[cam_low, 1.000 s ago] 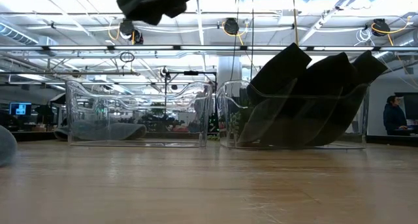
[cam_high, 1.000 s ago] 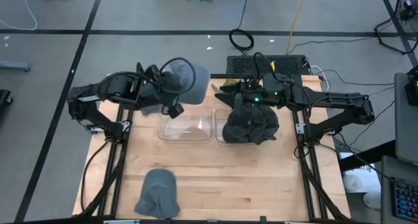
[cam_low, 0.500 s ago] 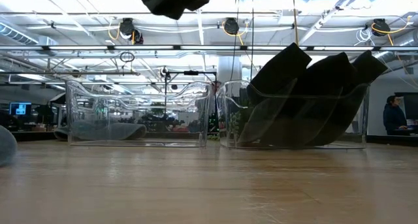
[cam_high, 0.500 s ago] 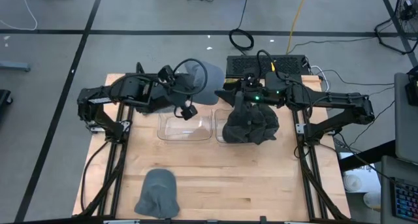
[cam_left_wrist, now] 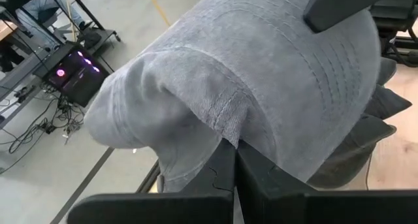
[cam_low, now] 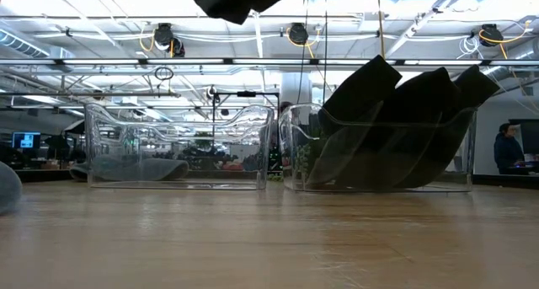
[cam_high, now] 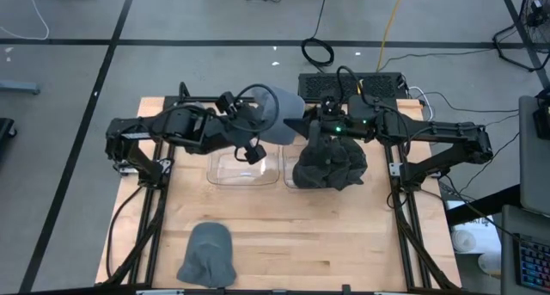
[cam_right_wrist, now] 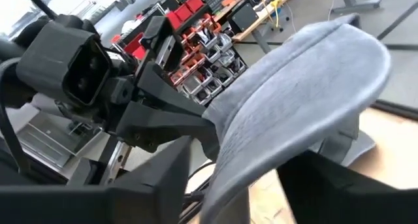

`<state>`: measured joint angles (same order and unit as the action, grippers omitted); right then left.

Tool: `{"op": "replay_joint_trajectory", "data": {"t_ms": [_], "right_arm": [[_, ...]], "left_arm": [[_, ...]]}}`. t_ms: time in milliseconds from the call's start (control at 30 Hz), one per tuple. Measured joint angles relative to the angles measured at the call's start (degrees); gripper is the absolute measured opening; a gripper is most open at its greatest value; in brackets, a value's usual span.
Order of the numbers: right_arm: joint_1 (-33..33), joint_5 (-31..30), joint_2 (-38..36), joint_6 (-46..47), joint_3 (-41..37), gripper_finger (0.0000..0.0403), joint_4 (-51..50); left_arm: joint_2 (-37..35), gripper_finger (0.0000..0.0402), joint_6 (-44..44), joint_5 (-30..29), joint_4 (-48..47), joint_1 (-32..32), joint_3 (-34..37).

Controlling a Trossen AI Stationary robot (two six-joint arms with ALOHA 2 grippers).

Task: Pick & Place hat
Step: Put the middle gray cap into the left transparent bin

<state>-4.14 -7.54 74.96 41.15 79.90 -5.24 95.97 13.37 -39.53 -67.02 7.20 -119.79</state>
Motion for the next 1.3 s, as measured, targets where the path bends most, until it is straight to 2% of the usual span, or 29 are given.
{"op": "replay_joint_trajectory", "data": {"t_ms": [267, 300, 500, 600, 833, 1067, 1300], "right_arm": [[0.0, 0.1, 0.0, 1.5, 0.0, 0.0027, -1.9], [0.0, 0.1, 0.0, 0.8, 0.0, 0.0014, -2.0], [0.0, 0.3, 0.0, -1.4, 0.0, 0.0004, -2.6], [0.0, 2.1, -0.4, -3.2, 0.0, 0.0003, -3.1], [0.0, 3.4, -3.1, -6.6, 0.0, 0.0001, -5.4], [0.0, 6.6, -7.1, -9.5, 0.0, 0.0001, -8.1], [0.0, 12.8, -9.9, -16.1, 0.0, 0.0001, -9.4]], "left_arm": [[0.1, 0.0, 0.3, -0.6, 0.0, 0.0, 0.0], [0.1, 0.0, 0.2, -0.6, 0.0, 0.0, 0.0], [0.1, 0.0, 0.1, -0.3, -0.1, 0.0, 0.0], [-0.1, 0.0004, -0.8, 3.0, 0.0, -0.5, 0.0], [-3.0, 0.0056, 1.3, 13.3, 0.6, -1.4, 0.0], [-6.7, 0.0096, 2.9, 14.5, 1.7, -2.0, 0.0], [-10.5, 0.0129, 3.3, 17.8, 6.0, -2.0, 0.0]]}}
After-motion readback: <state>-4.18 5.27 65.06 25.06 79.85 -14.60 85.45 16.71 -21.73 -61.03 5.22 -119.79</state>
